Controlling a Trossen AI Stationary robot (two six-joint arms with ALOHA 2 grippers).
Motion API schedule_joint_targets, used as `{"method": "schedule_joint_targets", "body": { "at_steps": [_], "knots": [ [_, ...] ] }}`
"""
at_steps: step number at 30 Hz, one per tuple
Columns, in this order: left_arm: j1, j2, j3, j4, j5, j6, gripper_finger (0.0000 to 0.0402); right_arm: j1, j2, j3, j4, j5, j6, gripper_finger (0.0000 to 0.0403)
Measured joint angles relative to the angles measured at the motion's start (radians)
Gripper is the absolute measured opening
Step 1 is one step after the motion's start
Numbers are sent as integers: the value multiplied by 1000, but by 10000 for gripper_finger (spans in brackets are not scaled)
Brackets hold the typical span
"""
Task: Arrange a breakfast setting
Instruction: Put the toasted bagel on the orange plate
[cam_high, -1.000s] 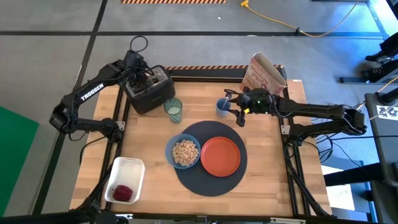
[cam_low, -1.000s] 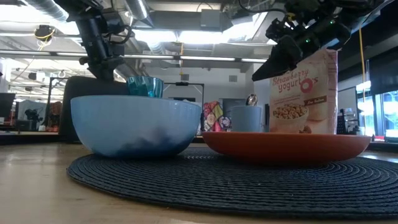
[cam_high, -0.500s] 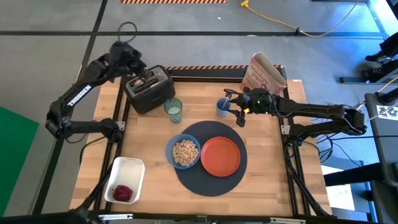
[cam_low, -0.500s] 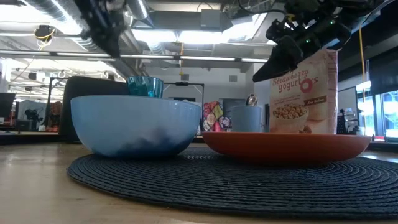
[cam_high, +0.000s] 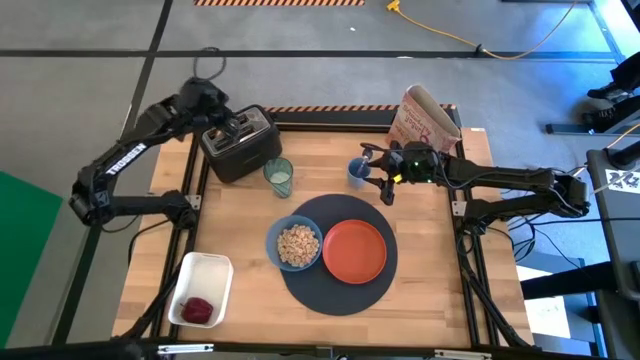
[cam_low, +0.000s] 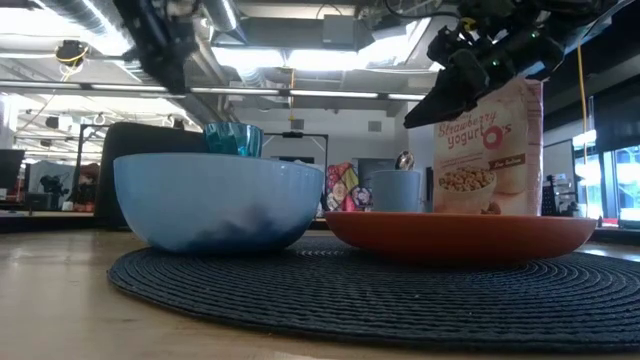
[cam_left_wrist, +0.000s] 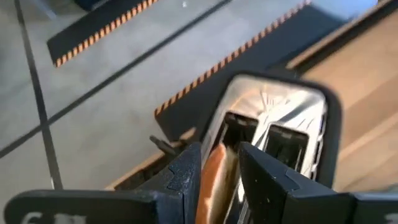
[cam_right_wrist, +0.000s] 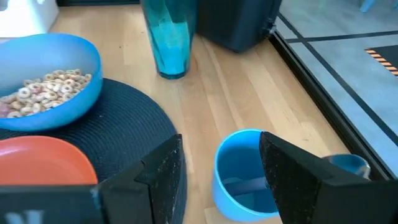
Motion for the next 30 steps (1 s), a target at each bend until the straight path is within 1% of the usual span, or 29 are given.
{"method": "schedule_joint_targets", "body": {
  "at_steps": [3,8,14,17,19,25,28,30],
  "knots": [
    [13,34,-59,27,1,12,103,0,0,0,0,0,1,204],
    [58,96,-95,76,-8,50,110,0,0,0,0,0,1,204],
    [85,140,-95,110,10,62,153,0,0,0,-1,0,-6,204],
    [101,147,-95,93,30,63,175,-1,0,0,-10,2,-11,204],
    [108,148,-95,71,36,62,183,-1,0,0,-14,10,-14,204],
    [108,146,-93,-45,25,32,184,-1,0,0,-16,10,-18,204],
    [107,146,-92,-72,-3,31,170,-1,0,0,-10,11,-18,204],
    [107,146,-92,-72,-3,31,155,-1,0,0,-7,11,-18,204]
  ]
}}
